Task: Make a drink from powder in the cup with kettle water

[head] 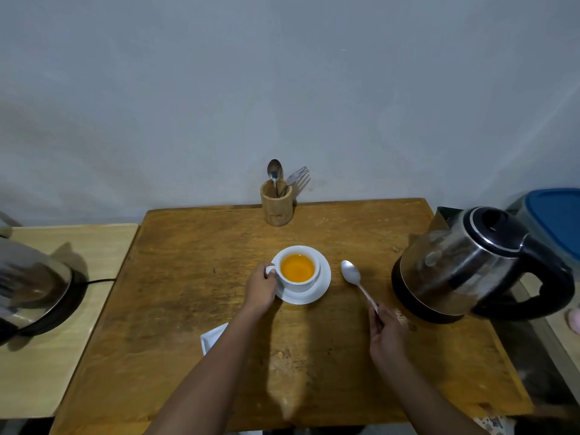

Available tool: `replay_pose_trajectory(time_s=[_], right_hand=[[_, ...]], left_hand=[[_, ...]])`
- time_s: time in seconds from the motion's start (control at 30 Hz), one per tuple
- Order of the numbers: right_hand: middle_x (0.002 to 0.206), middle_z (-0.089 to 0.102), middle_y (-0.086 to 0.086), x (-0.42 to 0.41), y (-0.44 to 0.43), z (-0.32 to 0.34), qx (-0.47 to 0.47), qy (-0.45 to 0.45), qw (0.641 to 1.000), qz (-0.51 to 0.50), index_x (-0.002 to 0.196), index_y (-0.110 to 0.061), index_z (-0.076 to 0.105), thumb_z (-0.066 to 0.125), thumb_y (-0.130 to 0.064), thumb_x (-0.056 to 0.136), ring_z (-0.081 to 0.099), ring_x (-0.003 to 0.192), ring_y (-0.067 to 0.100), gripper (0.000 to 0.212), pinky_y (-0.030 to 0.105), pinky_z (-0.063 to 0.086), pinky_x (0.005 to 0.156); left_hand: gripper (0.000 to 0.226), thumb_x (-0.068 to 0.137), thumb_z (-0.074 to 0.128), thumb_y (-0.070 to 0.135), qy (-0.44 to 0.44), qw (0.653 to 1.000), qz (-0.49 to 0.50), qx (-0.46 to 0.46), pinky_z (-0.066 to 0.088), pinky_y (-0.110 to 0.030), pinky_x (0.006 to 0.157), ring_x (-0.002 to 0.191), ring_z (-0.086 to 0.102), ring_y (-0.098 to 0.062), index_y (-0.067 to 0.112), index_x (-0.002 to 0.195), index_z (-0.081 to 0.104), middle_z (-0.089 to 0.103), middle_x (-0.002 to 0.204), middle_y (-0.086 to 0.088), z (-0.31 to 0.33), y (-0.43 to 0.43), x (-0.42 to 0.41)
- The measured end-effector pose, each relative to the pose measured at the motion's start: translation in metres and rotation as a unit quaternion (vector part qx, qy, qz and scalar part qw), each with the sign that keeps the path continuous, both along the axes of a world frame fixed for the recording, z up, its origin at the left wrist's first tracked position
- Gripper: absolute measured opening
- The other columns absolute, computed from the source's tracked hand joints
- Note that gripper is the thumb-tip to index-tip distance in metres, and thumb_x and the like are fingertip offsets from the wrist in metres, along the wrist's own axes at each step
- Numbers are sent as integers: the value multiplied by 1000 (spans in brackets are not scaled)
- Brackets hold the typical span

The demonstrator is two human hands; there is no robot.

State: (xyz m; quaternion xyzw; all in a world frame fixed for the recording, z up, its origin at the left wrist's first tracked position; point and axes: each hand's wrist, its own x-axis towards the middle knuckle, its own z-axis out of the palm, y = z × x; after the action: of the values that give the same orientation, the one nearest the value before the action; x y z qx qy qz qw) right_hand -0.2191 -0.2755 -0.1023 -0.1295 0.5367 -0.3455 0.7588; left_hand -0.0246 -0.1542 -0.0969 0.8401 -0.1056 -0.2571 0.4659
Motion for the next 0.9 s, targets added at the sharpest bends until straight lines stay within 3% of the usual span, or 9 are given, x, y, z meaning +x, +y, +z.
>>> replay_pose_trajectory(time_s=[0.1,0.17,0.27,0.37,0.5,0.77,0.9], right_hand=[[96,59,5,4,3,-5,-27,58,997,36,87,-11,61,52,-1,90,61,87,14,14,13,57,55],[96,61,6,6,5,-11,-58,131,983,111,87,-12,62,57,1,87,63,86,17,14,19,59,59],[99,66,13,9,5,-17,-145,276,916,254,100,-6,64,67,-2,81,64,85,25,20,30,53,69],[90,62,8,13,3,-14,-256,364,829,340,100,-4,65,70,-6,80,58,82,22,21,24,43,60],[84,59,4,18,1,-14,-328,399,773,367,95,-5,64,69,-6,80,55,78,18,15,20,36,55],[91,65,7,17,-2,-25,-400,408,713,407,93,-11,66,67,-11,82,61,86,23,11,35,53,73],[92,60,3,18,-2,-27,-416,427,690,411,97,-9,65,66,-11,83,57,82,15,14,22,45,64]], left_hand=[[26,97,41,19,4,1000,-2,-2,39,-31,79,95,52,-20,8,115,56,57,103,-5,1,1,0],[27,97,41,19,3,1000,-1,-2,39,-31,79,94,52,-19,7,115,56,56,102,-5,2,1,0],[27,97,41,19,7,1000,2,-9,38,-31,79,94,52,-19,7,115,57,57,101,-5,3,0,0],[27,96,42,19,16,1000,4,-13,40,-31,79,95,53,-20,7,115,57,60,107,-8,1,1,1],[27,96,43,20,23,1000,2,-18,42,-33,81,98,55,-22,7,114,58,62,113,-13,-2,3,4],[29,95,44,21,32,999,-2,-34,42,-32,81,101,56,-22,8,117,59,63,115,-12,-1,5,4],[31,96,43,21,31,999,-13,-37,44,-33,87,107,56,-22,11,121,57,62,122,-12,-1,5,4]])
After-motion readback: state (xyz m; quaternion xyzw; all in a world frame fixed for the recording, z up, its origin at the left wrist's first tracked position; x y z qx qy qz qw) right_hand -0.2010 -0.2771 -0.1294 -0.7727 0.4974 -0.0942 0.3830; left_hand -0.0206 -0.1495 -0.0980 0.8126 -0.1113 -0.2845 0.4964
